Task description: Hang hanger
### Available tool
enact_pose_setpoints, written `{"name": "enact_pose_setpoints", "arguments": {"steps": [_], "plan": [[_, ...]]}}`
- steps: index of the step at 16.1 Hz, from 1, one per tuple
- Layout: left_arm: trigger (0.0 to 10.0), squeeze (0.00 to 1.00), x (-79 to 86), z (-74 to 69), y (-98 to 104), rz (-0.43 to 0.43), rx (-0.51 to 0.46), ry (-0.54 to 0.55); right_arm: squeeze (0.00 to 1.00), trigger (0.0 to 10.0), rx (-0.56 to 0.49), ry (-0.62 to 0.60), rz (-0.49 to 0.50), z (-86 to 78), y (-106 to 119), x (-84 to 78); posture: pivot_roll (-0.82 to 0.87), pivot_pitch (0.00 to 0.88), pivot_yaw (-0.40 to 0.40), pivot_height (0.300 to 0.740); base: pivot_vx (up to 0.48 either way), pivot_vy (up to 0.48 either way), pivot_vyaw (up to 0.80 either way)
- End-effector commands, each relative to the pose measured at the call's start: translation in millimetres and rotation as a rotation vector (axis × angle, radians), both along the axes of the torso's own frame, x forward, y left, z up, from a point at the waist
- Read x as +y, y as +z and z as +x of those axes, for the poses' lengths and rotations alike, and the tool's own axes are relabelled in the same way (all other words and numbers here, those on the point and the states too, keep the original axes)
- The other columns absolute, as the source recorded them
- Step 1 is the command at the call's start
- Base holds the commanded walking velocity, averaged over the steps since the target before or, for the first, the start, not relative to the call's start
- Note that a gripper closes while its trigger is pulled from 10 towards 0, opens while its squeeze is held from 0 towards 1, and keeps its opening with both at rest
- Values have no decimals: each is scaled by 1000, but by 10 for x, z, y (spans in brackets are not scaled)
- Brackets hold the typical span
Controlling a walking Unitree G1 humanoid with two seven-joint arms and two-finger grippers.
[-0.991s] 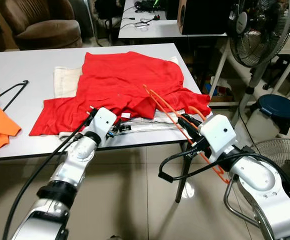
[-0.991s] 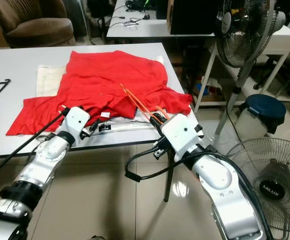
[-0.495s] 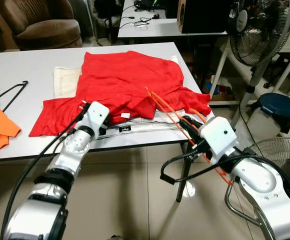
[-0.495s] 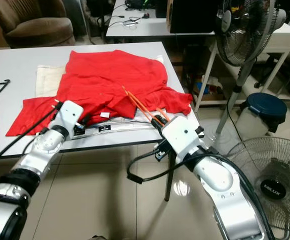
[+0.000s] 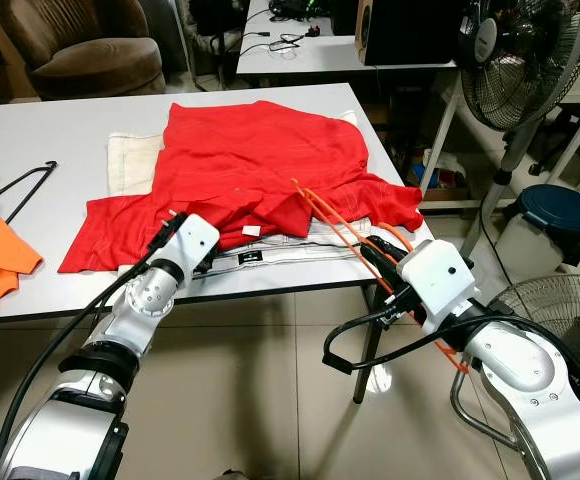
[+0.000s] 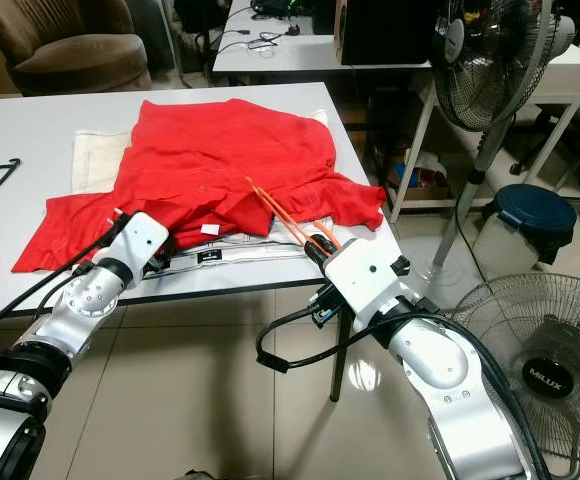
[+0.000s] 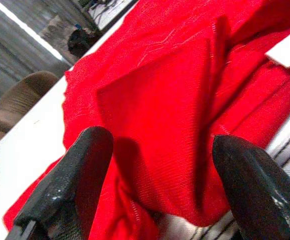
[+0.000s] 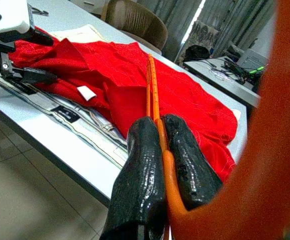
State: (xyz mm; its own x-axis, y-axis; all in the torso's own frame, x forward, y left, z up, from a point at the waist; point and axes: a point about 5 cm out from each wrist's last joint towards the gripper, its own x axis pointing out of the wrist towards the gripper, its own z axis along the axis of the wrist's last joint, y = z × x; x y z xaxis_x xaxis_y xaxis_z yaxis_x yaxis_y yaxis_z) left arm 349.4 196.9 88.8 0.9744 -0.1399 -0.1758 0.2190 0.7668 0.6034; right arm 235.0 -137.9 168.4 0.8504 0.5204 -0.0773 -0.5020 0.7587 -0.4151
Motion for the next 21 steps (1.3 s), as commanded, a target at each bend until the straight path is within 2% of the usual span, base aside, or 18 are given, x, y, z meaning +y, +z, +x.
{"name": "enact_pose_setpoints", "arguments": {"steps": [1, 3, 4, 5, 17, 21], "plan": [[10000, 0, 63, -4, 20, 28, -16, 11, 0, 10000, -40, 14, 5, -7, 71, 28, -120, 0, 87, 740, 0, 0, 0], [10000, 0, 96, 1, 12, 38, -7, 24, 0, 10000, -42, 16, 5, -2, 76, 29, -119, 0, 87, 740, 0, 0, 0], [4235, 0, 98, 2, 4, 31, 6, 19, 0, 10000, -44, 18, 5, 0, 80, 33, -118, 0, 88, 740, 0, 0, 0], [0, 0, 102, 0, -8, 23, 20, 20, 0, 10000, -46, 19, 4, 2, 84, 35, -119, 0, 90, 740, 0, 0, 0], [0, 0, 152, 42, 3, 37, 44, 57, 0, 10000, -64, 17, 4, 24, 100, 44, -114, 0, 100, 740, 0, 0, 0], [0, 0, 149, 38, 7, -47, 52, 55, 0, 10000, -64, 22, 1, 35, 90, 34, -109, 0, 91, 740, 0, 0, 0]]}}
